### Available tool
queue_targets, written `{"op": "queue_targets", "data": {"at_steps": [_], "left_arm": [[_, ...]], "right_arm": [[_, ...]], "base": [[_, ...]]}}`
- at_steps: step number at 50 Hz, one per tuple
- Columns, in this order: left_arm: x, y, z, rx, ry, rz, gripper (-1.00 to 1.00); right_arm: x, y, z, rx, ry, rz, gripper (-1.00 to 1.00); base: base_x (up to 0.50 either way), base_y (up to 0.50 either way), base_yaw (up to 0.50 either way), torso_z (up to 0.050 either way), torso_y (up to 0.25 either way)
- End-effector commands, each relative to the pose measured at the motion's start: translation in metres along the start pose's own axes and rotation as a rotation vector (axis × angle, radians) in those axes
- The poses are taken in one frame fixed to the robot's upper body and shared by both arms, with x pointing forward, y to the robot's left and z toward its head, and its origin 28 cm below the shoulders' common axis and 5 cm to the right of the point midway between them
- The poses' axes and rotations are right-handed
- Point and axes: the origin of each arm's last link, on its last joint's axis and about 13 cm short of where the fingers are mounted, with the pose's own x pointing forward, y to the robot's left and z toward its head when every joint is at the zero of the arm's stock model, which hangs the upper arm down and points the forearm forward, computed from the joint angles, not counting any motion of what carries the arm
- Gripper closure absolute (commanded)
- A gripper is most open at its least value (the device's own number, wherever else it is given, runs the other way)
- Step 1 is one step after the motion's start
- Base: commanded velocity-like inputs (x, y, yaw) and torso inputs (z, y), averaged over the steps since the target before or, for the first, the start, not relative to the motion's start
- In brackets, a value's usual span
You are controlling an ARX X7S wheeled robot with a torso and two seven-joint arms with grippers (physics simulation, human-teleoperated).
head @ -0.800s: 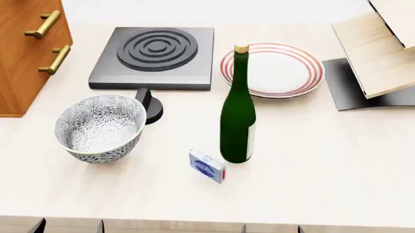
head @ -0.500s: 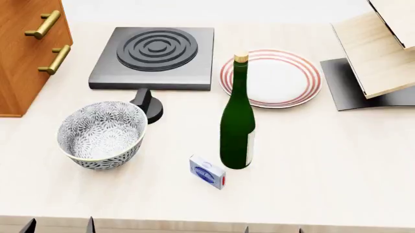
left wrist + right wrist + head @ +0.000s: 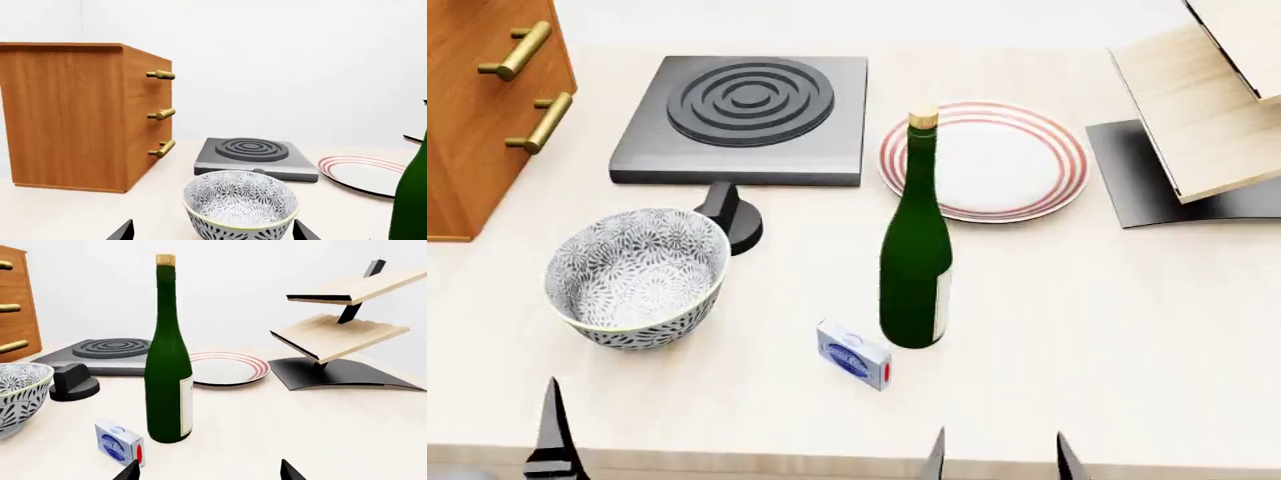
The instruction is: Pick up the akita bowl and put it on the plate.
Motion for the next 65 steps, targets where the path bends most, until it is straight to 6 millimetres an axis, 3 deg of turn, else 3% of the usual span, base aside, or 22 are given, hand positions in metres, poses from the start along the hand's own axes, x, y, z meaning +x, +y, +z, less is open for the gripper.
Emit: {"op": "queue_targets", "data": {"at_steps": [1,12,30,39,65], "left_arm": [[0.001,-0.002,0.044,0.004,-0.143,-0.014,-1.0],[-0.014,-0.002,0.065,-0.018,-0.253,-0.008,-1.0],[-0.028,0.001,0.074,0.003,-0.335,0.019,-1.0],[-0.017,0.027,0.091,-0.001,-0.374,0.157,-1.0],[-0.016,0.029,0.088,-0.021,-0.364,0.17,-1.0]], "right_arm": [[-0.001,0.002,0.034,0.011,-0.102,-0.002,-1.0],[-0.011,0.001,0.051,0.028,-0.173,0.001,-1.0],[-0.017,-0.001,0.052,0.033,-0.198,0.007,-1.0],[-0.011,-0.021,0.06,0.06,-0.217,-0.095,-1.0],[-0.009,-0.022,0.05,0.089,-0.18,-0.092,-1.0]], "base": [[0.0,0.0,0.0,0.0,0.0],[0.0,0.0,0.0,0.0,0.0],[0.0,0.0,0.0,0.0,0.0],[0.0,0.0,0.0,0.0,0.0],[0.0,0.0,0.0,0.0,0.0]]}}
